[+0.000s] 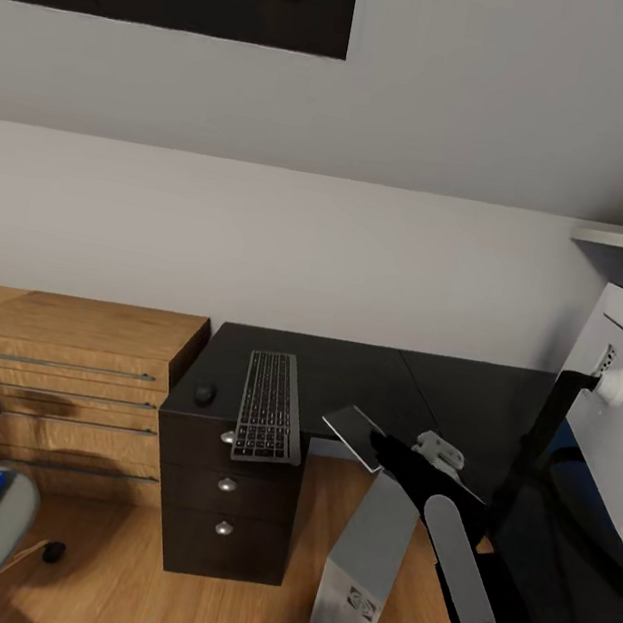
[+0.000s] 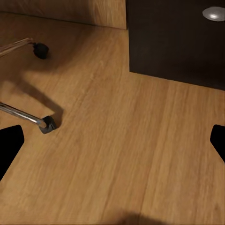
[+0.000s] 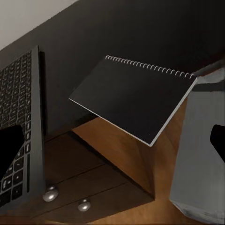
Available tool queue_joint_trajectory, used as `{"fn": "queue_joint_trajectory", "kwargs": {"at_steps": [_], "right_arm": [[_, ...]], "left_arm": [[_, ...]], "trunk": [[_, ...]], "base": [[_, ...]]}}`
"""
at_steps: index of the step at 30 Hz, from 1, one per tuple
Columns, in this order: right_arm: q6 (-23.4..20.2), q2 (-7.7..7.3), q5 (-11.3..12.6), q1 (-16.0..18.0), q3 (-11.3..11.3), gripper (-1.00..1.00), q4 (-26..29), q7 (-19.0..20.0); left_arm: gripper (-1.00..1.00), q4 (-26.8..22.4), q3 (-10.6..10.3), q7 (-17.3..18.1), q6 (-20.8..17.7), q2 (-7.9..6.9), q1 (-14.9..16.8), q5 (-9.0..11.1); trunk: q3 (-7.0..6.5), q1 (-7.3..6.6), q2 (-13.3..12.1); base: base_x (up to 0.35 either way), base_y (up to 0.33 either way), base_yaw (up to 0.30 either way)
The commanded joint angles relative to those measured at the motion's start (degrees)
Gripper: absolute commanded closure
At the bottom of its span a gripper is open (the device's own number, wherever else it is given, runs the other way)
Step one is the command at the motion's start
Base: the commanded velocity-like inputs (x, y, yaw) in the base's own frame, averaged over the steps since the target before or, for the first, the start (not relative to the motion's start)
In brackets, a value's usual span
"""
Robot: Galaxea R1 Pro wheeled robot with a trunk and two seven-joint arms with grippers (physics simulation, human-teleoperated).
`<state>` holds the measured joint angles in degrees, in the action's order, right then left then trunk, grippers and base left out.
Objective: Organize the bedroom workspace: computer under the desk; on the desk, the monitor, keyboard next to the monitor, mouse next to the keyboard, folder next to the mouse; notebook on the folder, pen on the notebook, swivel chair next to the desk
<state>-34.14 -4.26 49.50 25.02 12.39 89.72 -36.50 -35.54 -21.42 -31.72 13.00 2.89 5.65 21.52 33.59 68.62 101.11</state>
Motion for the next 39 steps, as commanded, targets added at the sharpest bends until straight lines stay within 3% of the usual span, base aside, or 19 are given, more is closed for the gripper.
{"fn": "queue_joint_trajectory", "kwargs": {"at_steps": [1,5,11,18,24,30,39], "right_arm": [[-0.03,-0.01,-1.63,0.09,0.4,-1.0,0.05,-0.58],[0.78,0.02,-4.57,0.05,0.56,-1.0,-0.02,-0.36],[2.16,0.11,-5.59,0.06,0.77,-1.0,-0.09,-0.84],[2.46,-0.07,-8.8,0.05,4.24,-1.0,0.06,-2.03],[4.15,-0.18,-9.21,0.03,4.46,-1.0,0.07,-1.09],[7.61,0.01,-9.03,0.03,3.55,-1.0,0.1,-1.31],[8.21,0.04,-9.07,0.03,3.25,-1.0,-0.17,-1.3]], "left_arm": [[-1.0,0.36,-0.38,-0.3,0.48,-0.05,0.06,0.61],[-1.0,0.64,-0.38,-0.22,0.58,-0.05,0.06,0.62],[-1.0,0.73,-0.38,-0.19,0.67,-0.01,0.06,0.62],[-1.0,0.98,-0.32,-0.1,0.71,-0.07,0.06,0.64],[-1.0,1.0,-0.33,-0.1,0.71,-0.07,0.06,0.7],[-1.0,3.0,-0.19,-0.1,0.71,0.0,0.06,0.66],[-1.0,6.18,-0.35,0.08,0.71,-0.06,0.06,1.79]], "trunk": [[-0.12,-0.23,-0.38],[-0.84,-1.11,-1.99],[-1.92,-2.43,-4.39],[-3.18,-3.97,-7.2],[-4.25,-5.28,-9.61],[-4.25,-5.28,-9.61],[-4.25,-5.28,-9.61]], "base": [[0.0,0.0,0.0],[0.0,0.0,0.0],[0.0,0.0,0.0],[-0.15,0.0,0.0],[-0.05,0.0,0.0],[-0.002,0.0,0.0],[-0.097,0.004,-0.12]]}}
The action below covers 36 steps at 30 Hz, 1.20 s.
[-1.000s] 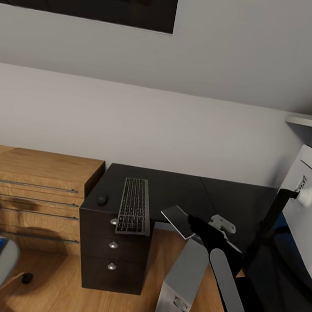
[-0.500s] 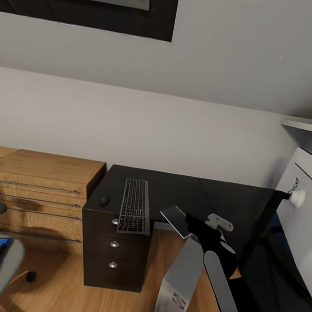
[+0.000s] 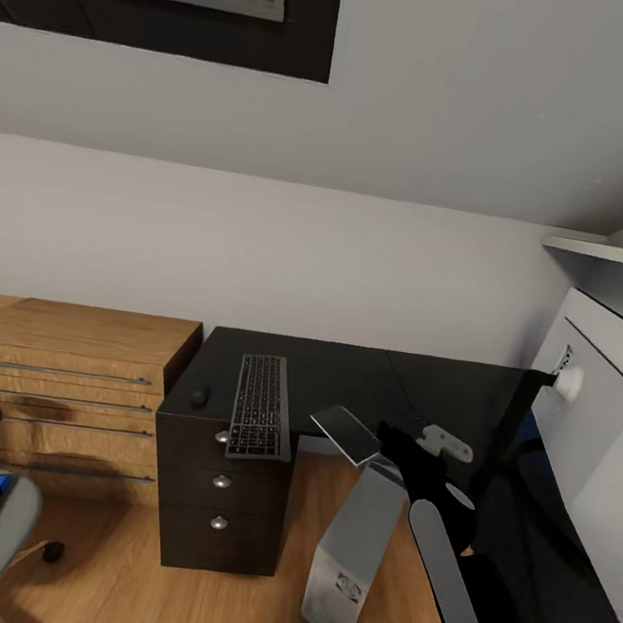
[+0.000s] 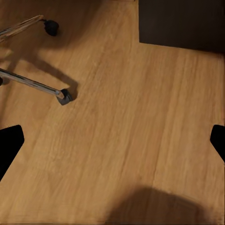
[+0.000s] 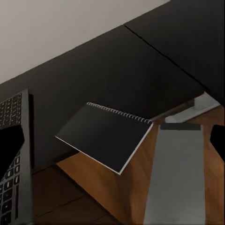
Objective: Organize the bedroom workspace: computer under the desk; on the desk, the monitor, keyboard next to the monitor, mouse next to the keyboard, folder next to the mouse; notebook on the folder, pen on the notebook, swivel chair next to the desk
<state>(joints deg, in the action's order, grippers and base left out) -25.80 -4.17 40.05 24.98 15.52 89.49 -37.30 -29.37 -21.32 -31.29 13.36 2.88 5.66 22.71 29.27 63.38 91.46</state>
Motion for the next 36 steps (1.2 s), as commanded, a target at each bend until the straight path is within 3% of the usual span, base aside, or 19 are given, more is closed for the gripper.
{"fn": "queue_joint_trajectory", "kwargs": {"at_steps": [1,14,23,36], "right_arm": [[-0.13,-0.05,0.38,0.07,0.13,-1.0,0.07,-0.49],[0.07,-0.14,0.2,0.07,0.03,-1.0,0.24,-0.65],[2.42,-0.15,0.01,0.07,0.27,-1.0,0.04,-0.75],[3.93,-0.38,-0.24,0.07,0.06,-1.0,-0.19,-0.75]], "left_arm": [[-1.0,0.06,-0.46,-0.35,0.36,-0.06,0.05,0.66],[-1.0,0.18,-0.39,-0.35,0.43,-0.07,0.05,0.69],[-1.0,0.28,-0.33,-0.36,0.31,-0.1,0.05,0.75],[-1.0,1.41,-0.49,-0.44,0.35,0.08,0.05,0.68]], "trunk": [[0.06,-0.04,0.04],[0.06,-0.04,0.04],[0.06,-0.04,0.04],[-0.39,-0.04,0.04]], "base": [[-0.302,0.044,-0.28],[-0.056,0.011,-0.25],[0.263,0.0,-0.014],[0.016,0.0,-0.193]]}}
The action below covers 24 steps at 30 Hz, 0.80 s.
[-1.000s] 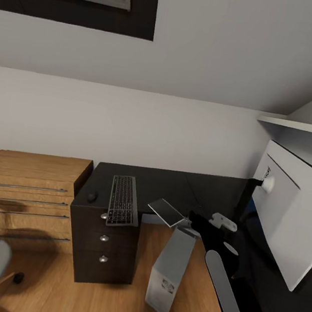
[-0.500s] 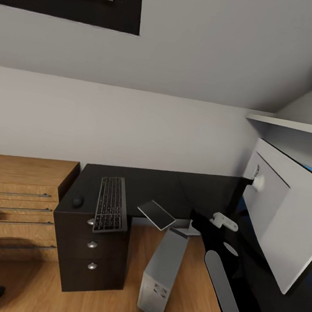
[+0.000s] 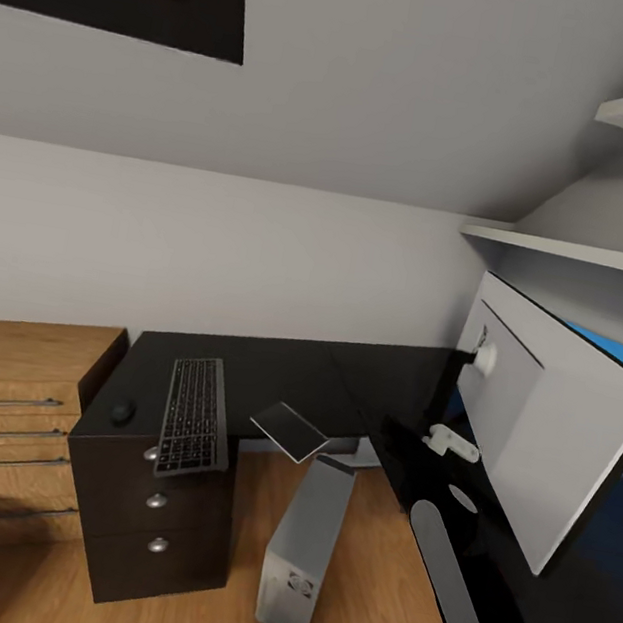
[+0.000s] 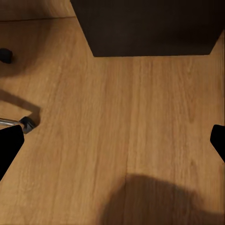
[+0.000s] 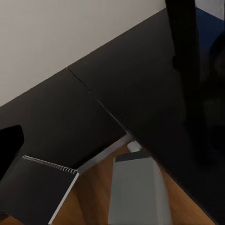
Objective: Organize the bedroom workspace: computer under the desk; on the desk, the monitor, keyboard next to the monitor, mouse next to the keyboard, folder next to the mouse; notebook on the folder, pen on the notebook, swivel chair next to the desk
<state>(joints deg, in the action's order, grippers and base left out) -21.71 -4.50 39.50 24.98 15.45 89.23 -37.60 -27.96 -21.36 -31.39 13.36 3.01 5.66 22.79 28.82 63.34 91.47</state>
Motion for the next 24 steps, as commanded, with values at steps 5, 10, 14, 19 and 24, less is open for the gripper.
{"fn": "queue_joint_trajectory", "kwargs": {"at_steps": [5,10,14,19,24], "right_arm": [[-0.14,-0.19,0.32,0.07,0.05,-1.0,0.06,-0.45],[-0.02,-0.45,0.05,0.07,-0.15,-1.0,0.05,-0.42],[3.01,-0.61,-3.69,0.07,-0.33,-1.0,-0.61,-0.38],[4.73,-0.64,-7.1,0.07,-0.85,-1.0,-2.6,-0.31],[8.52,-1.49,-10.81,0.07,-1.64,-1.0,-8.84,0.06]], "left_arm": [[-1.0,0.01,-0.48,-0.34,0.35,-0.03,0.05,0.6],[-1.0,0.01,-0.52,-0.32,0.35,0.01,0.05,0.59],[-1.0,0.01,-0.52,-0.34,0.35,0.03,0.05,0.59],[-1.0,0.01,-0.47,-0.34,0.35,0.07,0.05,0.59],[-1.0,0.01,-0.39,-0.34,0.37,0.07,0.05,0.59]], "trunk": [[-0.14,0.0,0.03],[-0.34,0.0,0.03],[-0.45,0.0,0.03],[-0.47,0.0,0.03],[-0.48,0.0,0.03]], "base": [[0.028,0.0,-0.236],[0.226,0.0,-0.24],[0.154,0.0,-0.252],[0.019,0.0,-0.267],[0.001,0.0,-0.27]]}}
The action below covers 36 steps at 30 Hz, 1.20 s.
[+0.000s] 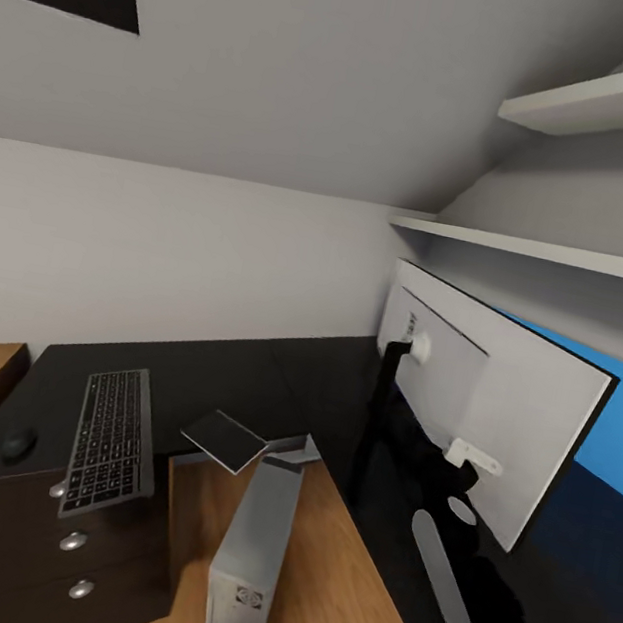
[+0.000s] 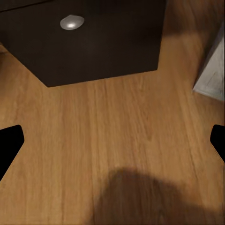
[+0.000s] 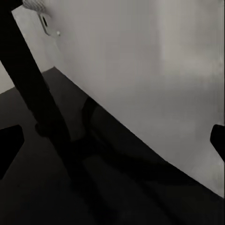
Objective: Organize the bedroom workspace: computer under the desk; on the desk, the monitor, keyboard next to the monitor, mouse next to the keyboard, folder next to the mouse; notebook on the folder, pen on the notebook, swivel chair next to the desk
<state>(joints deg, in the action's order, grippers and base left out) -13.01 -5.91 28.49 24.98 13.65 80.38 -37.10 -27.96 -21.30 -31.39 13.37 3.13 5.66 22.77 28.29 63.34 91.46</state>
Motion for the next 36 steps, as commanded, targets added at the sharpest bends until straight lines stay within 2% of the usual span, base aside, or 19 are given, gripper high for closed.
{"fn": "queue_joint_trajectory", "kwargs": {"at_steps": [1,5,7,11,21,36], "right_arm": [[0.13,-0.25,0.13,0.07,0.16,-1.0,-0.75,-0.4],[0.71,-0.67,-0.51,0.09,0.15,-1.0,-2.36,-0.35],[1.71,-1.05,-3.97,0.1,0.13,-1.0,-3.13,0.54],[4.22,-1.31,-6.04,0.18,-0.5,-1.0,-5.33,1.75],[4.92,-1.32,-6.59,0.25,-0.66,-1.0,-6.57,2.04],[4.9,-1.13,-6.6,0.25,-0.55,-1.0,-6.47,2.03]], "left_arm": [[-1.0,0.01,-0.44,-0.34,0.35,-0.05,0.05,0.6],[-1.0,0.01,-0.41,-0.33,0.39,-0.05,0.05,0.6],[-1.0,0.01,-0.41,-0.34,0.39,-0.05,0.05,0.6],[-1.0,0.01,-0.41,-0.34,0.36,-0.05,0.05,0.6],[-1.0,0.01,-0.41,-0.28,0.46,-0.05,0.05,0.52],[-1.0,0.31,-0.72,-0.25,0.43,-0.04,0.05,0.44]], "trunk": [[0.06,0.0,0.04],[0.06,0.0,0.04],[0.06,0.0,0.04],[0.06,0.0,0.04],[0.06,0.0,0.04],[0.06,0.0,0.04]], "base": [[0.0,0.0,-0.27],[0.0,0.0,-0.262],[0.0,0.0,-0.222],[0.0,0.0,-0.15],[0.017,0.0,-0.047],[0.191,-0.049,0.0]]}}
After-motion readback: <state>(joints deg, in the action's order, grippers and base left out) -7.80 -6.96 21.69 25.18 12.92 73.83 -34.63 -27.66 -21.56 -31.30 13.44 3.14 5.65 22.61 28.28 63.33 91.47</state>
